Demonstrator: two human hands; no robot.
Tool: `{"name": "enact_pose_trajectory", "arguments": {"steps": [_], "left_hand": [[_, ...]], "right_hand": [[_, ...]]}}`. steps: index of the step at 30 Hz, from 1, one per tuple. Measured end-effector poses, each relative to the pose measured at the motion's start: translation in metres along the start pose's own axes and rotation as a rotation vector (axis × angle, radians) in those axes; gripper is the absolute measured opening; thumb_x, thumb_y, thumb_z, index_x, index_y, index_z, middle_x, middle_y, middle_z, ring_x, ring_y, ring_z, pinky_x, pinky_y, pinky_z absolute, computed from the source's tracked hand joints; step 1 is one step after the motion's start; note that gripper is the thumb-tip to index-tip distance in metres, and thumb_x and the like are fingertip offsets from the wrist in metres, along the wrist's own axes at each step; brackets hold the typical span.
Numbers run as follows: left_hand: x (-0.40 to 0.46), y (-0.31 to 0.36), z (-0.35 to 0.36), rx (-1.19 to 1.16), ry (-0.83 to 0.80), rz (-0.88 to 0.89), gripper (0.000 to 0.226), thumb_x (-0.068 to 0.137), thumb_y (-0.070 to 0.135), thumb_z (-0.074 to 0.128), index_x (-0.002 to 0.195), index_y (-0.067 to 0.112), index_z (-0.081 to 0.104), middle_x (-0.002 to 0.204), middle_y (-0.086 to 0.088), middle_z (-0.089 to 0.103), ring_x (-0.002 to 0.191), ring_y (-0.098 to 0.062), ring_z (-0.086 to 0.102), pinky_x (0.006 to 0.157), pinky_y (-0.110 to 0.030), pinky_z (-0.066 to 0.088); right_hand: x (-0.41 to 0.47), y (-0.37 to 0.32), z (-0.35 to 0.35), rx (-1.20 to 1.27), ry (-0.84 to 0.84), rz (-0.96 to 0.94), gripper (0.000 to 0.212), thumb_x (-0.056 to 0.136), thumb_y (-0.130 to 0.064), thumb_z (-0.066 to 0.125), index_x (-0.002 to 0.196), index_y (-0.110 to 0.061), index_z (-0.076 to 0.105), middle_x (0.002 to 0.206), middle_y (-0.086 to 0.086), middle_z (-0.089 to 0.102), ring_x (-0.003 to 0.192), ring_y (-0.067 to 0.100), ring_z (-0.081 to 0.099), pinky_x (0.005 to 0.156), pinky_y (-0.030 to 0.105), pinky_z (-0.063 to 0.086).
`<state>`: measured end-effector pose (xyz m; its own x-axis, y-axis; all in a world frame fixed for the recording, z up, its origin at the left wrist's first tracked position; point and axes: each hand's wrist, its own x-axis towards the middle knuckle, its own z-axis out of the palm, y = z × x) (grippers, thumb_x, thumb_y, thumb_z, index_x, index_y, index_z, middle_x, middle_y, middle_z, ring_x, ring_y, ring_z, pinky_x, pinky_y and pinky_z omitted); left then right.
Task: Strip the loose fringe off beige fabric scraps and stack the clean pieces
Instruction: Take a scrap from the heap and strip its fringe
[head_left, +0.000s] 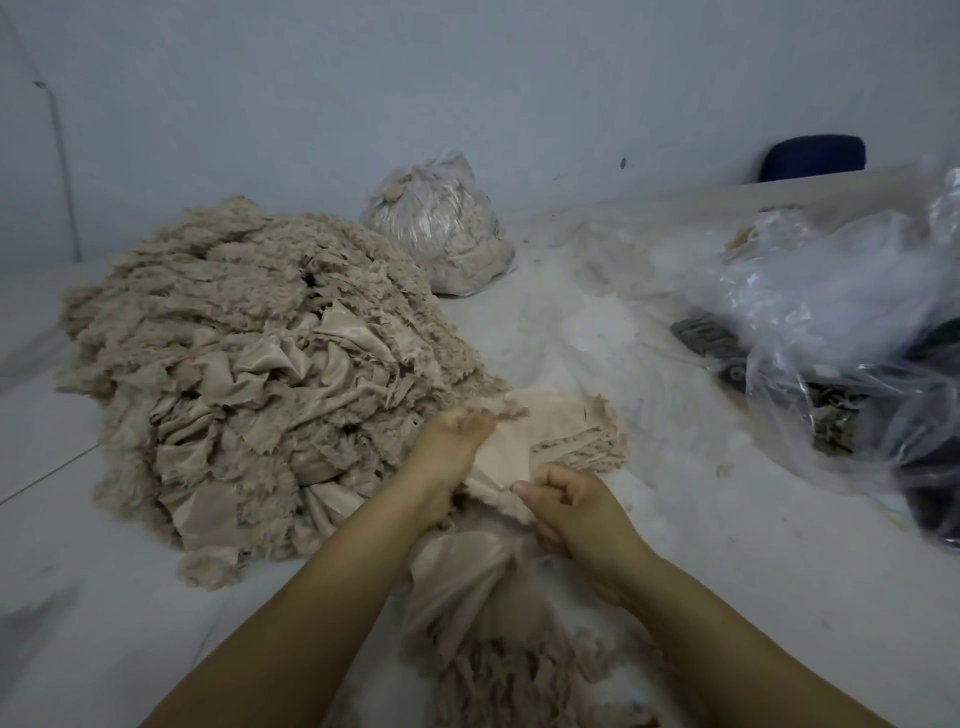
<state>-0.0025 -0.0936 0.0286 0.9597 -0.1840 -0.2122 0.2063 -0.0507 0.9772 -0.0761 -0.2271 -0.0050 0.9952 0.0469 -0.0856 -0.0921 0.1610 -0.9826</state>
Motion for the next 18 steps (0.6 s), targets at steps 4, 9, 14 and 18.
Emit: {"name": "enact_pose_trajectory", "arguments": {"steps": [4,9,14,18], "left_hand": [[0.011,0.007,-0.017,-0.184,0.191,0.013,0.021,0.099,0.022,0.047,0.1,0.018,0.068,0.083,-0.003,0.072,0.06,-0.016,0.062,0.049,-0.021,0.049],[0.012,0.019,-0.023,-0.233,0.139,0.078,0.021,0.097,0.018,0.049,0.108,0.007,0.064,0.071,0.0,0.072,0.06,-0.012,0.067,0.053,-0.021,0.053],[0.001,0.008,0.009,-0.404,-0.094,0.016,0.02,0.092,0.016,0.055,0.104,0.005,0.067,0.096,-0.013,0.073,0.082,-0.023,0.07,0.067,-0.03,0.057],[0.009,0.002,0.011,-0.221,0.048,0.09,0.015,0.093,0.009,0.056,0.08,0.009,0.063,0.07,-0.006,0.066,0.058,-0.015,0.063,0.054,-0.024,0.052]], "right_hand": [[-0.009,0.013,-0.015,-0.209,0.022,-0.012,0.032,0.091,-0.011,0.062,0.059,-0.013,0.061,0.047,-0.006,0.055,0.038,0.003,0.037,0.043,0.015,0.031],[-0.019,0.01,-0.016,-0.333,-0.05,0.01,0.034,0.087,-0.043,0.062,0.076,-0.011,0.066,0.07,0.008,0.064,0.067,0.014,0.06,0.066,0.023,0.05],[0.004,-0.009,0.003,0.36,0.02,0.123,0.047,0.084,-0.036,0.063,0.112,0.002,0.064,0.106,0.02,0.07,0.097,0.027,0.069,0.081,0.034,0.058],[0.027,-0.018,-0.011,0.377,0.377,-0.009,0.014,0.087,-0.014,0.066,0.092,-0.001,0.064,0.09,0.015,0.069,0.074,0.022,0.068,0.061,0.03,0.055]]}}
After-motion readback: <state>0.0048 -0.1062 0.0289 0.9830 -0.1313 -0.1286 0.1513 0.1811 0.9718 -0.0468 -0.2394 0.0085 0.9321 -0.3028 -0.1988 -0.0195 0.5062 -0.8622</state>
